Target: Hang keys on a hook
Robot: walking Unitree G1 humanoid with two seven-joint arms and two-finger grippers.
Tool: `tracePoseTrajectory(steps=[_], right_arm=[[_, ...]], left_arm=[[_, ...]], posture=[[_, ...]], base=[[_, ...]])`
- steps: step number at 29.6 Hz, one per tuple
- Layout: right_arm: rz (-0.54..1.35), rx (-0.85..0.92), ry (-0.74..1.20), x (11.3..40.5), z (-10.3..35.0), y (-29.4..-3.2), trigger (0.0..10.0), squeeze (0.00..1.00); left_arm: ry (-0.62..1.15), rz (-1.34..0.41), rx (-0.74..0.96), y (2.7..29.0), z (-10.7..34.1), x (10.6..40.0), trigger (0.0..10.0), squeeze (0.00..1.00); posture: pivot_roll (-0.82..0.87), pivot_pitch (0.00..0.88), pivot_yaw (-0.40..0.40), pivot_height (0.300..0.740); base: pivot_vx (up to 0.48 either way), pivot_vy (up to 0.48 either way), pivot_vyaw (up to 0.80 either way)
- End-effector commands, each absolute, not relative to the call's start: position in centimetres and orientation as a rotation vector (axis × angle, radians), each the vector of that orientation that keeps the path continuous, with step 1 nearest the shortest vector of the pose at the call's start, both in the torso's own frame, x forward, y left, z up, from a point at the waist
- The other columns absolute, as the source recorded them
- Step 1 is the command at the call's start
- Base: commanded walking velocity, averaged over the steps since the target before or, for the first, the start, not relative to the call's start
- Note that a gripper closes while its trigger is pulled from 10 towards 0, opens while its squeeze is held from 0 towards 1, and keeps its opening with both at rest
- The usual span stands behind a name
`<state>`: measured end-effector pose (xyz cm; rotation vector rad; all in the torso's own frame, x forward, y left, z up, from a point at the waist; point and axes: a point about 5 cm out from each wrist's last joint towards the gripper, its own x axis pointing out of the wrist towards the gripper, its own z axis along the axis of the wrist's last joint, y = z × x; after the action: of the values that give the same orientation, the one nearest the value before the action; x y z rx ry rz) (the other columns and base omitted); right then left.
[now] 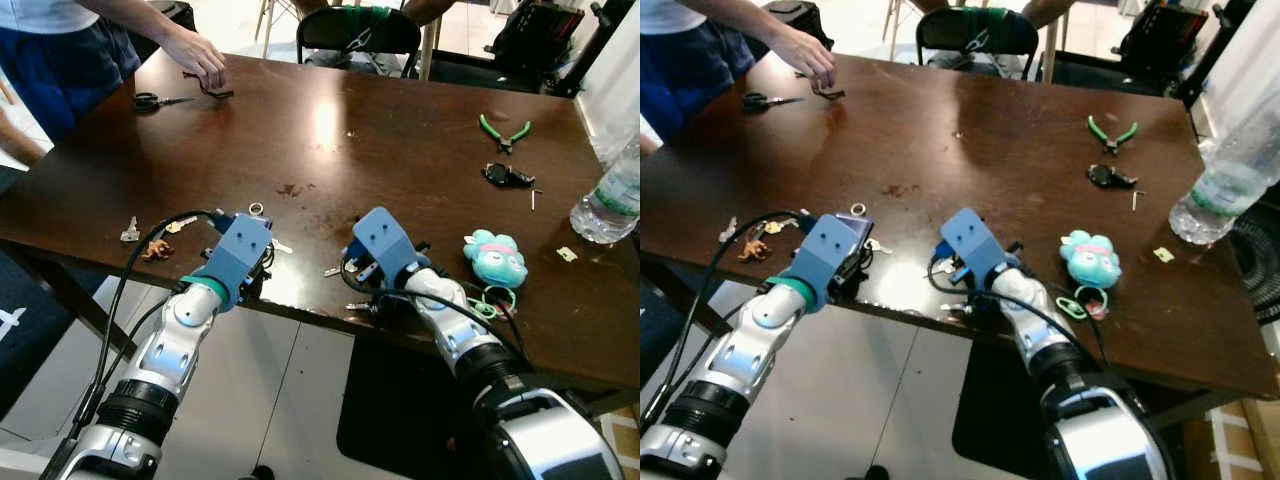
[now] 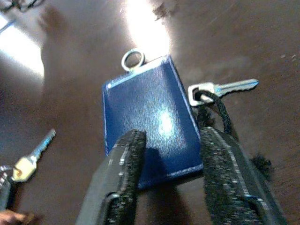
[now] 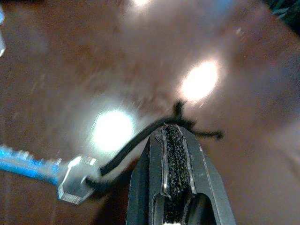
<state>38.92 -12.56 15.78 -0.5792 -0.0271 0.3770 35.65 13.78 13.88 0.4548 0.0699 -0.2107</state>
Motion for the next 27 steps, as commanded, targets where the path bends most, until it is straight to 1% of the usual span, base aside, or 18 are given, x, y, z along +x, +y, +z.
tracePoseTrajectory(steps=[1,7,8,11,13,16,17,20,21,25,26,27], right_arm=[[0.395,-0.591,-0.018,38.7,15.2,-12.2,10.0,0.0],[0.419,-0.547,-0.042,38.7,15.7,-11.8,10.0,0.0],[0.441,-0.54,-0.07,38.7,16.1,-11.5,10.0,0.0],[0.445,-0.556,-0.079,38.7,16.2,-11.5,10.0,0.0],[0.436,-0.573,-0.085,38.9,16.3,-11.6,10.0,0.0],[0.43,-0.563,-0.087,38.9,16.3,-11.7,10.0,0.0],[0.423,-0.53,-0.082,38.9,16.3,-11.6,4.3,0.0],[0.418,-0.5,-0.075,38.9,16.2,-11.5,4.3,0.0],[0.405,-0.487,-0.073,38.9,16.1,-11.6,10.0,0.0],[0.397,-0.481,-0.073,38.9,16.0,-11.6,10.0,0.0],[0.391,-0.446,-0.074,38.9,16.0,-11.6,10.0,1.0],[0.391,-0.446,-0.074,38.9,16.0,-11.6,10.0,1.0]], left_arm=[[0.094,-0.199,0.433,14.1,13.1,35.5,10.0,0.0],[0.08,-0.197,0.383,14.3,13.6,35.6,10.0,0.0],[0.052,-0.217,0.313,14.3,14.8,35.6,10.0,0.0],[0.044,-0.224,0.302,14.3,15.1,35.6,10.0,0.0],[0.024,-0.226,0.323,14.4,15.3,35.6,10.0,0.0],[0.02,-0.226,0.329,14.2,15.3,35.5,10.0,0.0],[0.014,-0.222,0.329,14.1,15.4,35.5,10.0,0.0],[0.008,-0.228,0.308,13.8,15.6,35.5,10.0,0.0],[0.006,-0.229,0.307,13.6,15.6,35.4,10.0,0.0],[0.006,-0.23,0.307,13.6,15.5,35.4,10.0,0.0],[0.013,-0.223,0.308,13.8,15.5,35.3,10.0,0.0],[0.013,-0.223,0.308,13.8,15.5,35.3,10.0,0.0]], posture=[[-0.05,0.16,0.053,0.74],[-0.05,0.157,0.055,0.74],[-0.05,0.15,0.057,0.74],[-0.05,0.15,0.057,0.74],[-0.05,0.147,0.058,0.74],[-0.05,0.142,0.059,0.74],[-0.05,0.132,0.059,0.74],[-0.05,0.129,0.062,0.74],[-0.04,0.119,0.064,0.74],[-0.04,0.119,0.064,0.74],[-0.03,0.127,0.071,0.74],[-0.03,0.127,0.071,0.74]], base=[[0.0,0.0,0.0],[0.0,0.0,0.0],[0.0,0.0,0.0],[0.0,0.0,0.0],[0.0,0.0,0.0],[0.0,0.0,0.0],[0.0,0.0,0.0],[0.0,0.0,0.0],[0.0,0.0,0.0],[0.0,0.0,0.0],[0.0,0.0,0.0],[0.0,0.0,0.0]])
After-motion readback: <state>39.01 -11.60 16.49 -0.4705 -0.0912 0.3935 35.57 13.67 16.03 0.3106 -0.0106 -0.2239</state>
